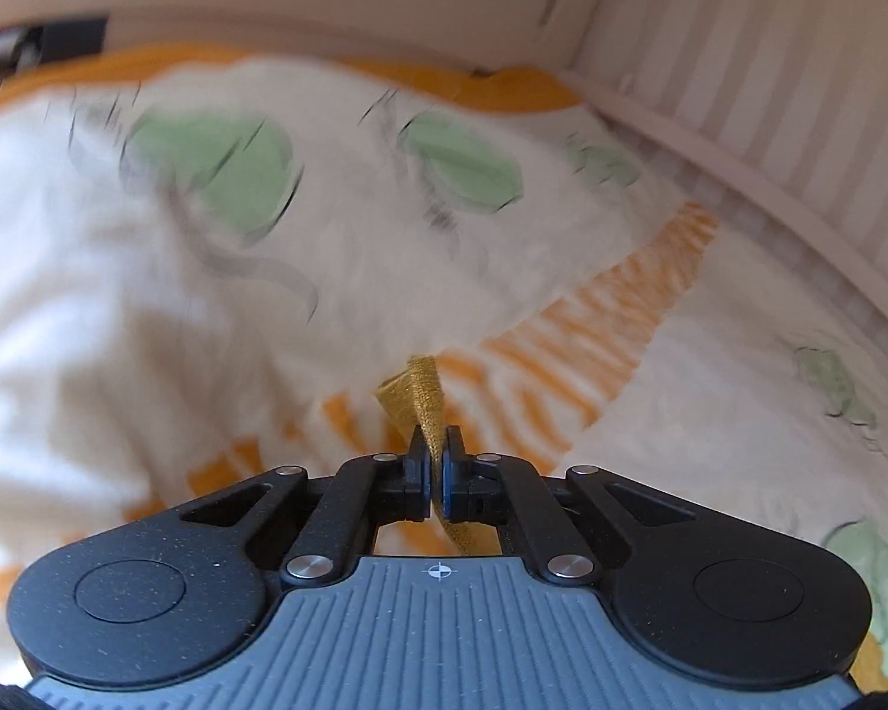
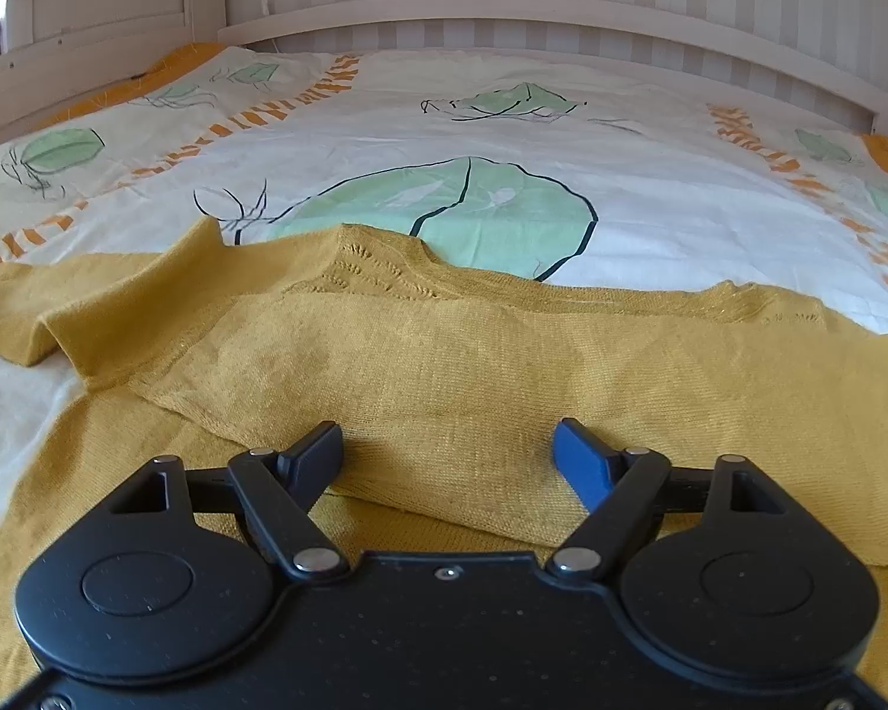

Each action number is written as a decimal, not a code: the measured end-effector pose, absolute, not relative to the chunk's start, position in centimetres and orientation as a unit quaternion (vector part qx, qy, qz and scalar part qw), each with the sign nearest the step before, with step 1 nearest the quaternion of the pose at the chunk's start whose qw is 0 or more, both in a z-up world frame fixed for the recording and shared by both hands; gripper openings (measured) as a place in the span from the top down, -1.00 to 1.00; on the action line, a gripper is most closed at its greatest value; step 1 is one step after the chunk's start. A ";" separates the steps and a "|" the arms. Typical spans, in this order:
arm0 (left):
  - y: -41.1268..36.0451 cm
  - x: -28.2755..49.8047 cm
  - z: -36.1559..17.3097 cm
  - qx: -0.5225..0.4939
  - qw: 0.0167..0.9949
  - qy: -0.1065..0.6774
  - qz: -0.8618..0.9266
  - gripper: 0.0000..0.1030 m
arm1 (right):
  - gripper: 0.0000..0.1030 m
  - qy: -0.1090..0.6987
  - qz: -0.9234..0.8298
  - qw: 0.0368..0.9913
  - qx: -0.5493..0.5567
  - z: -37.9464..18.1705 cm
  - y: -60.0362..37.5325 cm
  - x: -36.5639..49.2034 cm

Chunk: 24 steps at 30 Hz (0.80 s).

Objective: Fold small clothes
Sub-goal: 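Lift the sleeve, fold it across the body, open the left gripper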

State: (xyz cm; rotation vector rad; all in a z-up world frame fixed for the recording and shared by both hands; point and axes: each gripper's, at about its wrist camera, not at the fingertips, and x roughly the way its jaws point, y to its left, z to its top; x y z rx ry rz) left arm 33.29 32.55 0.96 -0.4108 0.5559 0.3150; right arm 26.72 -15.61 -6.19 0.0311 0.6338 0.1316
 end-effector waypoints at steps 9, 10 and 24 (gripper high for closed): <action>23.3 31.2 12.7 -0.119 0.972 0.200 0.041 0.95 | -0.63 0.308 0.080 0.945 0.078 -3.2 -18.8 24.6; 21.5 31.1 13.7 -0.110 0.975 0.191 0.023 0.95 | -0.63 0.306 0.082 0.944 0.086 -2.8 -19.4 23.8; -3.8 31.4 13.9 -0.065 0.964 0.183 -0.183 0.94 | -0.63 0.317 0.043 0.938 0.129 -2.1 -28.7 13.1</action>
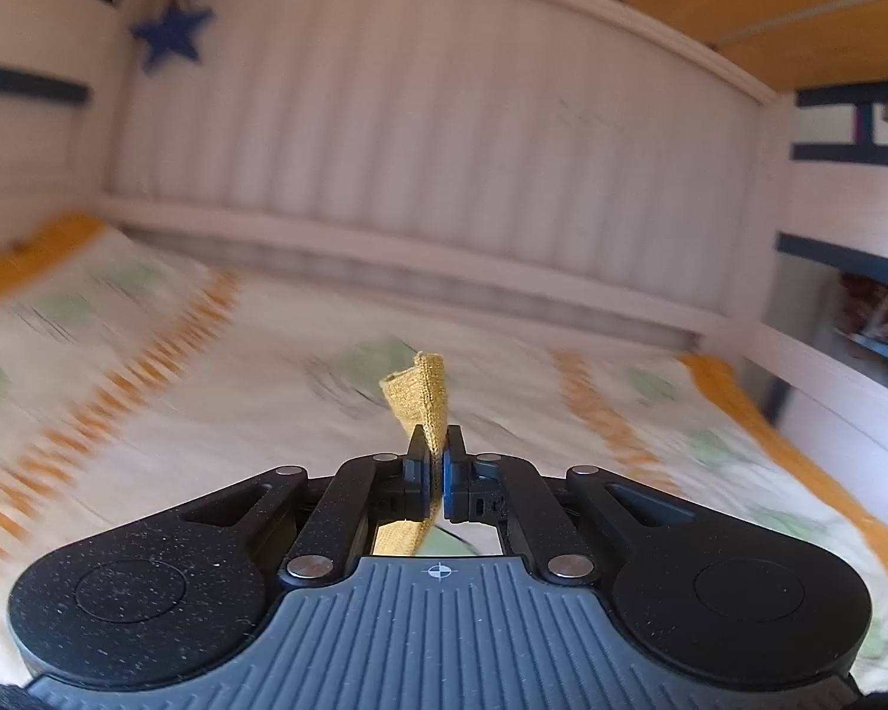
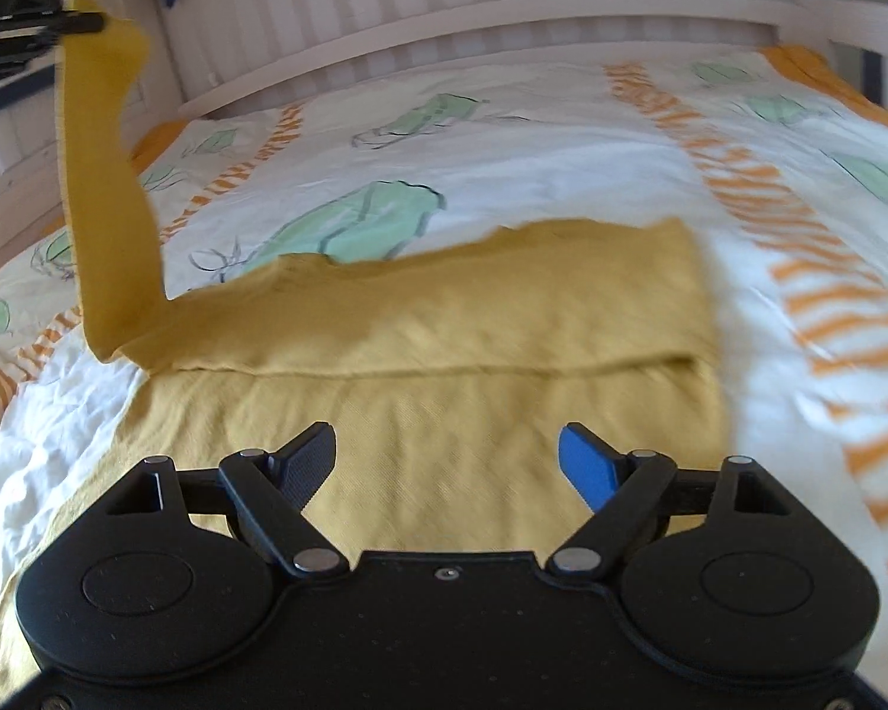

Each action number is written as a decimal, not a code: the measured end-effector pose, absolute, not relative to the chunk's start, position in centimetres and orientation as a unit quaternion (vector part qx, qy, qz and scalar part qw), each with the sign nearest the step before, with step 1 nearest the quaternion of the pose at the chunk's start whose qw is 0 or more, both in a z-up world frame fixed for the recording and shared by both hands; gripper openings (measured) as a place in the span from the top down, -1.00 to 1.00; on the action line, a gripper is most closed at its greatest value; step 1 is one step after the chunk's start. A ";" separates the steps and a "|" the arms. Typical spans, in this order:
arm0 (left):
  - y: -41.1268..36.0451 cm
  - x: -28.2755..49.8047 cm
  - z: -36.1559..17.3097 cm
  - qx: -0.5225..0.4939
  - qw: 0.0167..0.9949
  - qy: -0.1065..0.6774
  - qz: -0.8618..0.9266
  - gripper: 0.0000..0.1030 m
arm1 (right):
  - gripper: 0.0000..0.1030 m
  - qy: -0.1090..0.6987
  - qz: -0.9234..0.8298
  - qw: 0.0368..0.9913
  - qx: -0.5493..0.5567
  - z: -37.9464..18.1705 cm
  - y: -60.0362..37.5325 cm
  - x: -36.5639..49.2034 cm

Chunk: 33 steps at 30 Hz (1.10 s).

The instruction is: Fold small clothes

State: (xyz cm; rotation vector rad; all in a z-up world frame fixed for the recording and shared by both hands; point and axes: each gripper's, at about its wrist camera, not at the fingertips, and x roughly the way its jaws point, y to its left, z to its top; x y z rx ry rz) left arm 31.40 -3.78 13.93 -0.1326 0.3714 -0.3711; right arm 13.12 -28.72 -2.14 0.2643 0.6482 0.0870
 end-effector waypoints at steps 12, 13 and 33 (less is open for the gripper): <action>-17.1 29.8 3.7 -0.007 0.933 0.250 -0.261 0.52 | -0.63 0.314 0.035 0.938 0.141 -2.5 -31.8 10.3; -17.3 29.3 3.6 -0.003 0.931 0.249 -0.266 0.37 | -0.63 0.314 0.035 0.938 0.141 -2.5 -31.9 10.3; -0.4 25.5 -3.6 0.120 0.936 0.310 -0.116 -0.09 | -0.63 0.286 0.045 0.949 0.125 -1.7 -33.1 18.7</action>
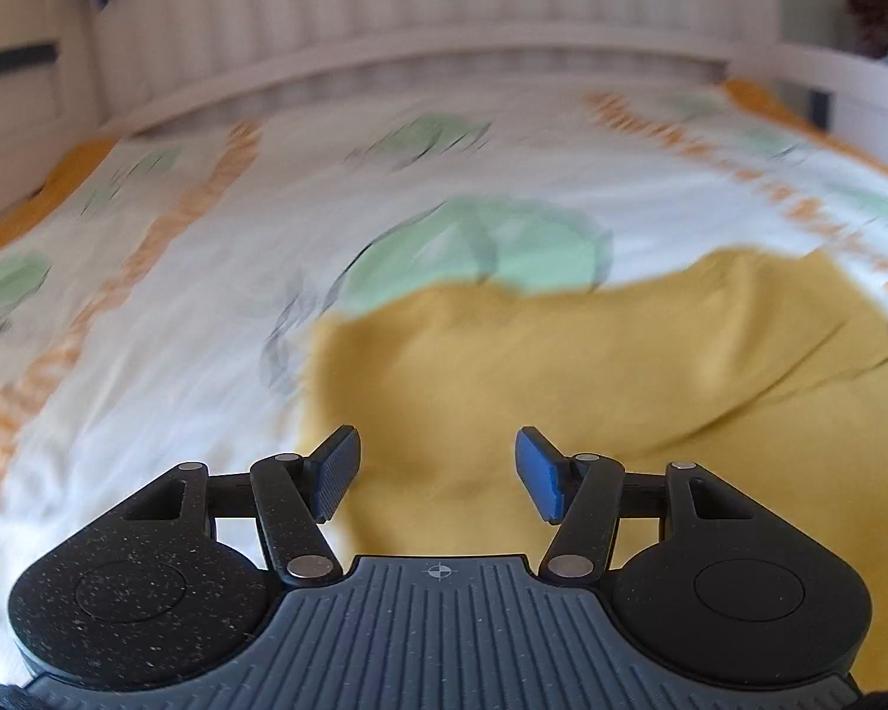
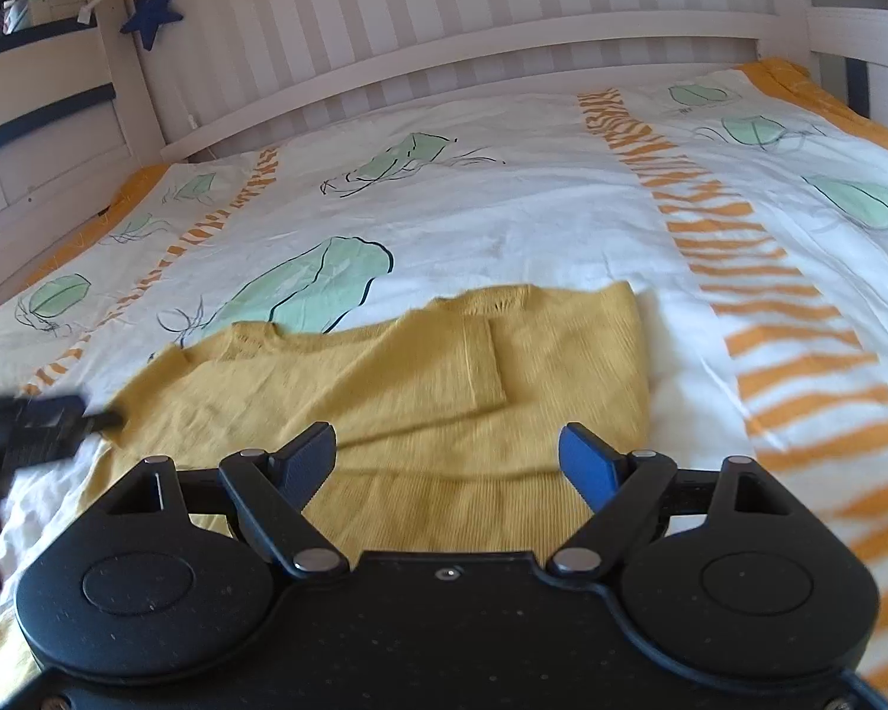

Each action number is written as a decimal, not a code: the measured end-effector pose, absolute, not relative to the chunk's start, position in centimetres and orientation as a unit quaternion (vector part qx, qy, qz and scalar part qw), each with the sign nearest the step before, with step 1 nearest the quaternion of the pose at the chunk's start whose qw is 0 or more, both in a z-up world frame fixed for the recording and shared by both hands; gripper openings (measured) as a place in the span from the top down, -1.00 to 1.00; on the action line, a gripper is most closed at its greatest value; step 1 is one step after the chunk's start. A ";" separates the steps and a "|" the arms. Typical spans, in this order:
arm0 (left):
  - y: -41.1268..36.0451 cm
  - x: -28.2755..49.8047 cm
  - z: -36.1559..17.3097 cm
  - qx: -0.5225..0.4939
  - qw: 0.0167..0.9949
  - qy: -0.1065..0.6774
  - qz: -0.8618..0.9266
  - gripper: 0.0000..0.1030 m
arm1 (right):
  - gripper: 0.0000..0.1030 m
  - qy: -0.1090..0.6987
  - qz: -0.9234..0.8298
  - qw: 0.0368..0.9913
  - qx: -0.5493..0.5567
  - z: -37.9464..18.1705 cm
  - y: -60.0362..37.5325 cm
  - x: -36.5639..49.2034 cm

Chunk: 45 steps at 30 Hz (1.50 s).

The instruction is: Fold small clothes

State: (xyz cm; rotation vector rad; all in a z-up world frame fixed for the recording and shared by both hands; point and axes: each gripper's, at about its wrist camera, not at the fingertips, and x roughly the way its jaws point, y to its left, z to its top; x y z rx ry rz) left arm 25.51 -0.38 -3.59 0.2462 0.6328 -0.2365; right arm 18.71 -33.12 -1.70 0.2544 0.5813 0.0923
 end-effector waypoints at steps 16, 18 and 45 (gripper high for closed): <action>4.7 26.6 -7.8 0.066 0.939 0.326 -0.086 -0.49 | -0.35 0.311 0.039 0.940 0.138 -5.3 -33.3 26.0; 4.8 26.7 -7.9 0.064 0.939 0.328 -0.085 -0.53 | -0.03 0.312 0.042 0.941 0.128 -5.4 -32.8 26.3; 4.9 27.0 -8.2 0.074 0.938 0.329 -0.079 -0.61 | 0.06 0.345 -0.051 0.934 0.076 -4.8 -36.1 22.4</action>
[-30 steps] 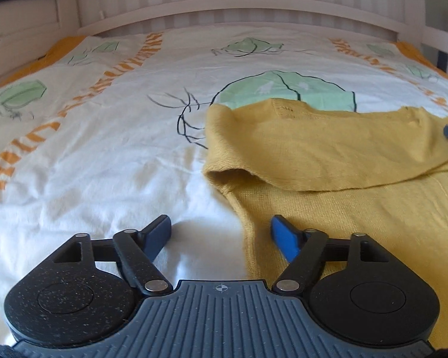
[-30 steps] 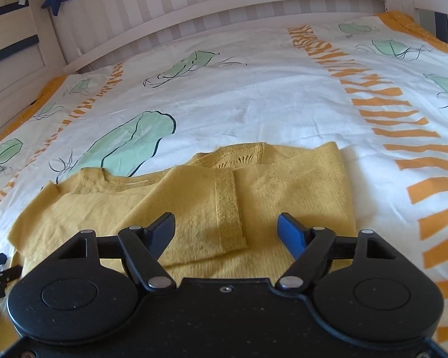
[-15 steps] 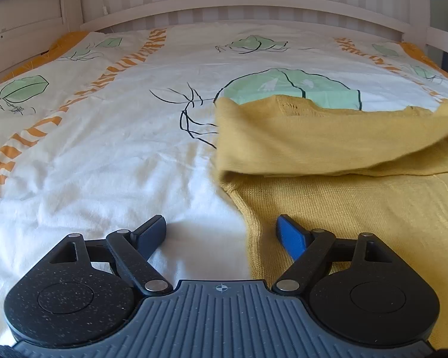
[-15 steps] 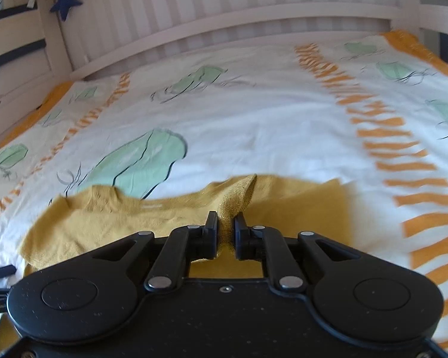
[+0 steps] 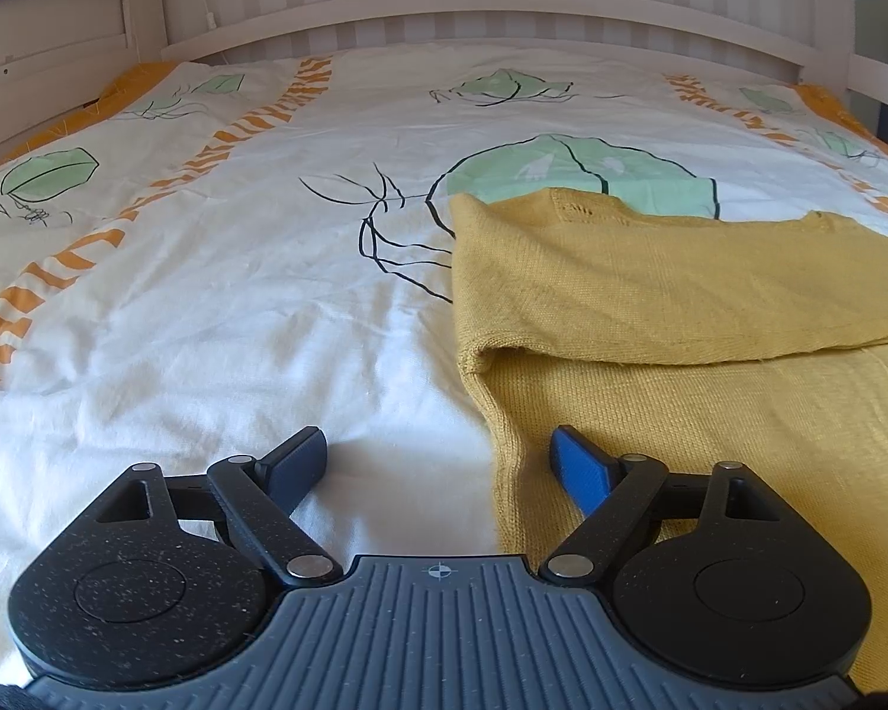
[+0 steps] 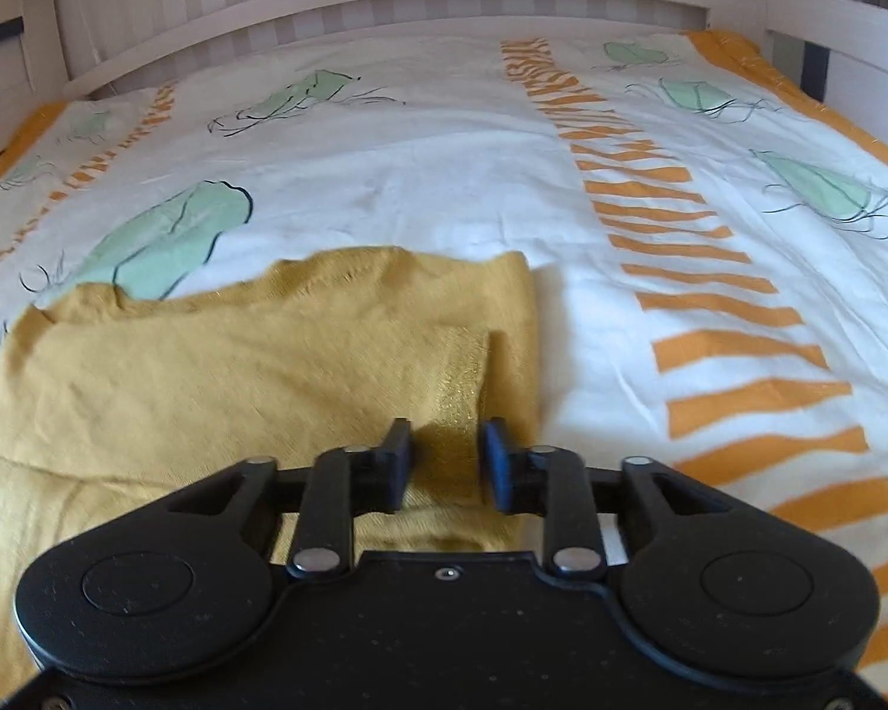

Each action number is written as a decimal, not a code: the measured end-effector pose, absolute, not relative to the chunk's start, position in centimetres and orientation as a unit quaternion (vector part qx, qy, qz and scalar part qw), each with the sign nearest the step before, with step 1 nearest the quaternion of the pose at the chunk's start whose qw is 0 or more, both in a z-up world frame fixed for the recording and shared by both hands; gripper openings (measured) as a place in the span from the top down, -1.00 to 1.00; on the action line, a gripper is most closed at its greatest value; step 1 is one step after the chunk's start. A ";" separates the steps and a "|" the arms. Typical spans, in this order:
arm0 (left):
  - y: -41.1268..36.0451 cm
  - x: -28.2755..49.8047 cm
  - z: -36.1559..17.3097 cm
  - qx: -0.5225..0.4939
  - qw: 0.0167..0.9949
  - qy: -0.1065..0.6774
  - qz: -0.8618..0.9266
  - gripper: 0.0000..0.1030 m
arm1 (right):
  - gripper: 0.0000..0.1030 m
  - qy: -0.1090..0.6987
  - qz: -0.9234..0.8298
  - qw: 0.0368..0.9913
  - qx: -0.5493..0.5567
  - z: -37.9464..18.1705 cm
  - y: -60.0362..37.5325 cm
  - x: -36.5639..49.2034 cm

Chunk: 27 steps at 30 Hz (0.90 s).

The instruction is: Fold small clothes

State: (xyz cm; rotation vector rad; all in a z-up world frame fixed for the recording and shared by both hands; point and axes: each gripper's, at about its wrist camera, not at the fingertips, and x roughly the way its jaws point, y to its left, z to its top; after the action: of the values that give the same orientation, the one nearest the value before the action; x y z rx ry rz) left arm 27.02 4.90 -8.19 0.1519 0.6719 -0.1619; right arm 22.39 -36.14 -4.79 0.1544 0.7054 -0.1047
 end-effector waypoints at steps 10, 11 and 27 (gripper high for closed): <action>5.4 26.3 -7.2 0.059 0.924 0.367 -0.085 -0.61 | -0.29 0.347 -0.046 0.932 0.097 -3.2 -36.8 15.8; 5.6 25.8 -7.1 0.054 0.921 0.375 -0.087 -0.61 | -0.34 0.350 -0.041 0.931 0.098 -3.1 -36.8 14.9; 8.5 13.3 -5.6 0.055 0.888 0.433 -0.146 -0.61 | -0.53 0.415 0.005 0.896 0.158 -3.4 -35.7 2.3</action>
State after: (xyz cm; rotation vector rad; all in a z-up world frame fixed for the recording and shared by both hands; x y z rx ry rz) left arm 13.26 8.45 -5.57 0.1148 0.9007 -0.3037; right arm 2.34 -35.66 -3.37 0.3273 0.8603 0.0111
